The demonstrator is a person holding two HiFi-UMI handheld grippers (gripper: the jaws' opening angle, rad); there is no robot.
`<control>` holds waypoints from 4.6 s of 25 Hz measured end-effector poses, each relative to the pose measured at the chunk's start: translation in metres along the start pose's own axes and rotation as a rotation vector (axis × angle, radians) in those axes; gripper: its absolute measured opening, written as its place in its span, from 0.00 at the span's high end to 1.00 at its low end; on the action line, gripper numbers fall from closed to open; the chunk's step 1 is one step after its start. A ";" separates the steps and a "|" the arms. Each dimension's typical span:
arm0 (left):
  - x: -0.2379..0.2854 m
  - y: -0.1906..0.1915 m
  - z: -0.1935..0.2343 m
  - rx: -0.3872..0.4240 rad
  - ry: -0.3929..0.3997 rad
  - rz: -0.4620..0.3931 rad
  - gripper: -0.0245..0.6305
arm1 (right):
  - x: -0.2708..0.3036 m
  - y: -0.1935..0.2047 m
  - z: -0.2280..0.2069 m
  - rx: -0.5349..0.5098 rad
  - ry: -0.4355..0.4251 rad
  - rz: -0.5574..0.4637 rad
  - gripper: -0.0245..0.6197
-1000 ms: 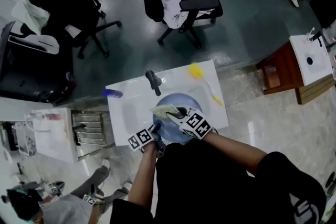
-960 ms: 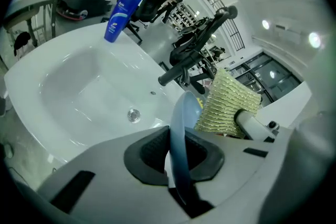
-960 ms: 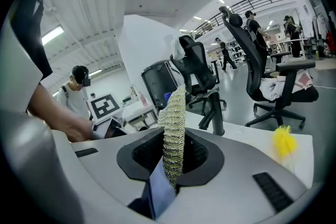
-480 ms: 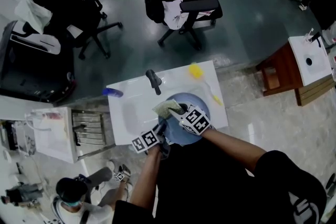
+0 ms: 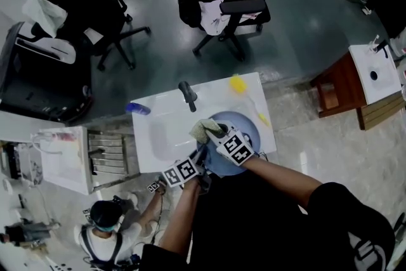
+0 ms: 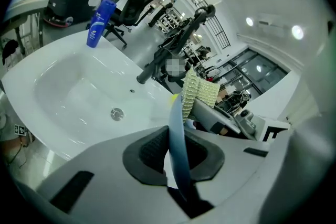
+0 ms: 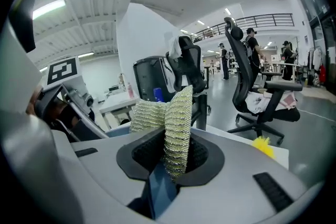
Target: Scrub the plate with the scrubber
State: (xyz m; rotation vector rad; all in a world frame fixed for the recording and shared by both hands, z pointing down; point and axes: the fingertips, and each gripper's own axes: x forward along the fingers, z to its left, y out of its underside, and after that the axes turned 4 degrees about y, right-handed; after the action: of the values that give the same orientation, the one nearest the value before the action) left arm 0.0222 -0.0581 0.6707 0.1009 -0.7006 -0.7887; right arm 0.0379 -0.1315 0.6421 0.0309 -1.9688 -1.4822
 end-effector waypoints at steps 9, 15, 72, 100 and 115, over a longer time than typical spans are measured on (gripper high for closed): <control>-0.006 0.008 0.009 -0.045 -0.007 -0.021 0.92 | 0.005 0.006 0.006 -0.107 0.050 0.019 0.86; -0.012 0.009 0.016 -0.072 -0.009 -0.025 0.92 | 0.012 0.007 0.000 -0.136 0.098 0.053 0.86; -0.052 -0.048 0.067 -0.072 0.145 0.111 0.88 | 0.008 0.019 -0.041 -0.374 0.437 0.353 0.85; -0.040 -0.058 0.081 -0.100 0.141 0.126 0.87 | -0.026 0.065 -0.050 -0.320 0.415 0.490 0.85; -0.033 -0.058 0.099 -0.176 0.131 0.109 0.87 | -0.037 0.084 -0.030 -0.366 0.336 0.529 0.85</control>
State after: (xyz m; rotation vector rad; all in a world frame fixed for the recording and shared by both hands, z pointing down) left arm -0.0905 -0.0600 0.7097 -0.0452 -0.5059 -0.7286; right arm 0.1123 -0.1120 0.7004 -0.3507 -1.2874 -1.3472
